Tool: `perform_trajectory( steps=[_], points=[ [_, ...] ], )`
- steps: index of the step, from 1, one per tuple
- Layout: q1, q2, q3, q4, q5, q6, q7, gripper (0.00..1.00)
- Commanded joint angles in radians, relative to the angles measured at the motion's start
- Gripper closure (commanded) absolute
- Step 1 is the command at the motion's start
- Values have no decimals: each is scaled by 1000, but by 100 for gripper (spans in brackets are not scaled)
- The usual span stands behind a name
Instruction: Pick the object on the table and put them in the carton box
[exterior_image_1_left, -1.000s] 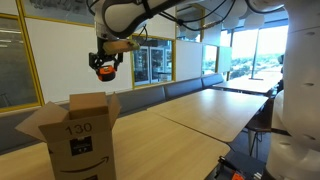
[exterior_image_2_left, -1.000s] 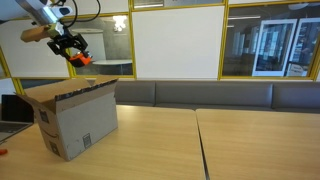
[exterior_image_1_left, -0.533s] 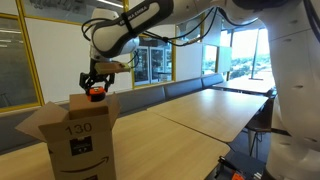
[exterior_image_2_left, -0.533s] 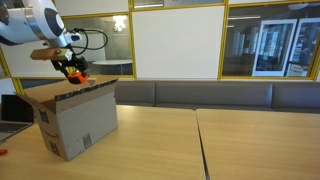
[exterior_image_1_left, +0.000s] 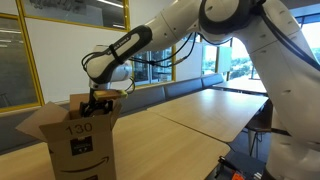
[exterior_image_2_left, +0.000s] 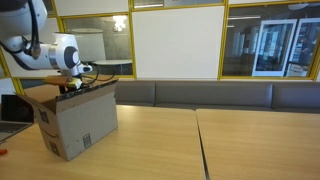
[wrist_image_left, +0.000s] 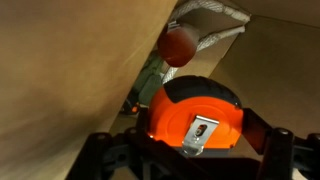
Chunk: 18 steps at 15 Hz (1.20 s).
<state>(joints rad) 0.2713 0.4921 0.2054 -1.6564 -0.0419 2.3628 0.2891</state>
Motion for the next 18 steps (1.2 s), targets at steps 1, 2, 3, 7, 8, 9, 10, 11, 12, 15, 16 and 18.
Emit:
perform_trajectory(
  steps=[1,2,3,7,8,9,10,11,12,15,16,18],
  points=[
    [9,70,-12,100,53,-51,-33,35],
    [10,79,-13,109,59,-64,-31,18],
    [10,88,-14,124,64,-82,-29,2],
    [19,89,-33,170,46,-150,-14,0],
    [22,78,-40,177,39,-164,-8,0],
    [26,63,-48,182,28,-177,0,0],
    [29,45,-58,185,16,-189,8,0],
    [34,15,-69,175,1,-197,18,0],
    [36,-9,-79,173,-11,-202,25,0],
    [43,-134,-110,118,-69,-209,64,0],
    [44,-180,-118,100,-95,-212,84,0],
    [38,-281,-129,40,-146,-208,132,0]
  ],
)
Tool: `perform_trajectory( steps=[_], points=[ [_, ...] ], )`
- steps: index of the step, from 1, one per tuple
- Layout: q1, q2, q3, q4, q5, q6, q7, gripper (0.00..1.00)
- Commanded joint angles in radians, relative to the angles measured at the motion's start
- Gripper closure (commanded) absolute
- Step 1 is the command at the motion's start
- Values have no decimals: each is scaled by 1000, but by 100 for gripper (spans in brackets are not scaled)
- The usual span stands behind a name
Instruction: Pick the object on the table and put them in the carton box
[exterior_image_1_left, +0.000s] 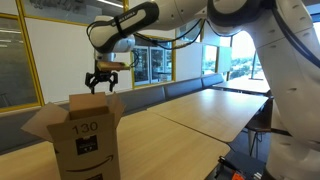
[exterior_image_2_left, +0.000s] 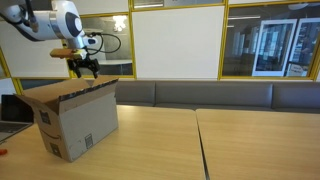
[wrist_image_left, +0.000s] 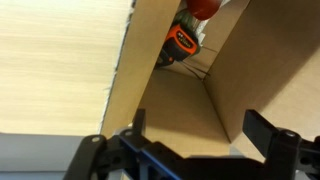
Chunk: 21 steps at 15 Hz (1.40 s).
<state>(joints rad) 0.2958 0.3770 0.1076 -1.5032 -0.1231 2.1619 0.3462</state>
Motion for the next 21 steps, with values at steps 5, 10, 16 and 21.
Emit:
perform_trajectory(
  steps=[5,10,16,21],
  points=[
    [-29,-444,-25,-338,-197,14,258,0],
    [-123,-713,14,-602,-189,-14,325,0],
    [-140,-958,-24,-903,10,-63,19,0],
    [-115,-1060,-89,-998,132,-112,-332,0]
  ],
)
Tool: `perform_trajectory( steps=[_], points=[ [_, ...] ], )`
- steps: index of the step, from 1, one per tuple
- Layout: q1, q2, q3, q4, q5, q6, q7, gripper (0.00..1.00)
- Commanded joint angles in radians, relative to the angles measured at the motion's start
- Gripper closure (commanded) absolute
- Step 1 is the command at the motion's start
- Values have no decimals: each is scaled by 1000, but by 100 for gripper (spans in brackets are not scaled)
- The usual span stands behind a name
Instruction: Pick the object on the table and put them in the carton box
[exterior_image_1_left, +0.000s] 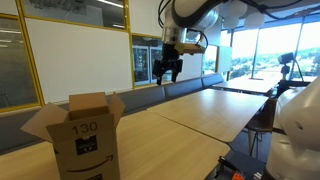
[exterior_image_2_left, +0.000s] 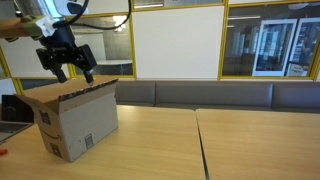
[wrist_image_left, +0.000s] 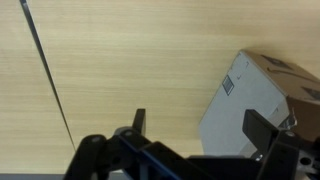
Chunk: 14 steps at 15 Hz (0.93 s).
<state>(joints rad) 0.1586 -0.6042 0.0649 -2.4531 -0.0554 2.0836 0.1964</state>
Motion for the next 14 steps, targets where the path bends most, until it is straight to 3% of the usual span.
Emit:
perform_trajectory(
  steps=[1,5,6,7,14],
  points=[
    [23,-94,-60,-56,76,-56,-242,0],
    [12,-111,-94,-59,104,-131,-379,0],
    [-1,-101,-93,-49,107,-171,-367,0],
    [-13,-85,-69,-51,89,-127,-341,0],
    [-14,-85,-77,-51,91,-158,-353,0]
  ],
)
